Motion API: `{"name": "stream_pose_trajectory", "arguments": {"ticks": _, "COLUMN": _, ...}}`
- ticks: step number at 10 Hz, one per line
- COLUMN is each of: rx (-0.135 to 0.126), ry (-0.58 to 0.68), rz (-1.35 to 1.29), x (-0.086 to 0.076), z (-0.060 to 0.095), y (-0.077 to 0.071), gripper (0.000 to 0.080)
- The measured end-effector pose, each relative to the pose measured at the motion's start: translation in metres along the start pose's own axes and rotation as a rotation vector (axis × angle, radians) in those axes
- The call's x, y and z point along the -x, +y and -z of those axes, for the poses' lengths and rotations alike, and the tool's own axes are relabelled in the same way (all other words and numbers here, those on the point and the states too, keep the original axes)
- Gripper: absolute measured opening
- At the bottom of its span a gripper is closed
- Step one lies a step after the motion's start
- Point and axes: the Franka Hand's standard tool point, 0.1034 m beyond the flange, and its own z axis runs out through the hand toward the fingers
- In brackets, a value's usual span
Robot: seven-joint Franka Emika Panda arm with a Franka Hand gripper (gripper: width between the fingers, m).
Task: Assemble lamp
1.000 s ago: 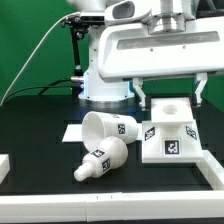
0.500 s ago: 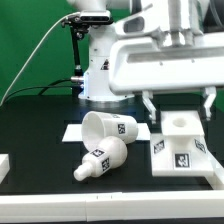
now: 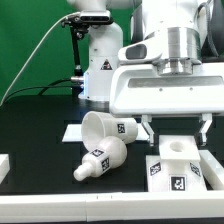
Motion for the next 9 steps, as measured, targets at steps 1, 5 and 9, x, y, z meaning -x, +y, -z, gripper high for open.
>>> {"name": "stream_pose_trajectory", "arguments": {"ticks": 1, "rx": 0.000, "ry": 0.002, "rz": 0.011, "x": 0.004, "z": -0.005, "y": -0.004, "gripper": 0.0531}}
{"name": "stream_pose_trajectory", "arguments": {"ticks": 5, "rx": -0.003, "ry": 0.084, "rz": 0.051, "x": 0.005, "z": -0.013, "y": -0.020, "gripper": 0.0531}}
{"name": "stream_pose_trajectory", "arguments": {"ticks": 9, "rx": -0.008, "ry": 0.088, "rz": 0.055, "x": 0.006, "z": -0.014, "y": -0.015, "gripper": 0.0674}}
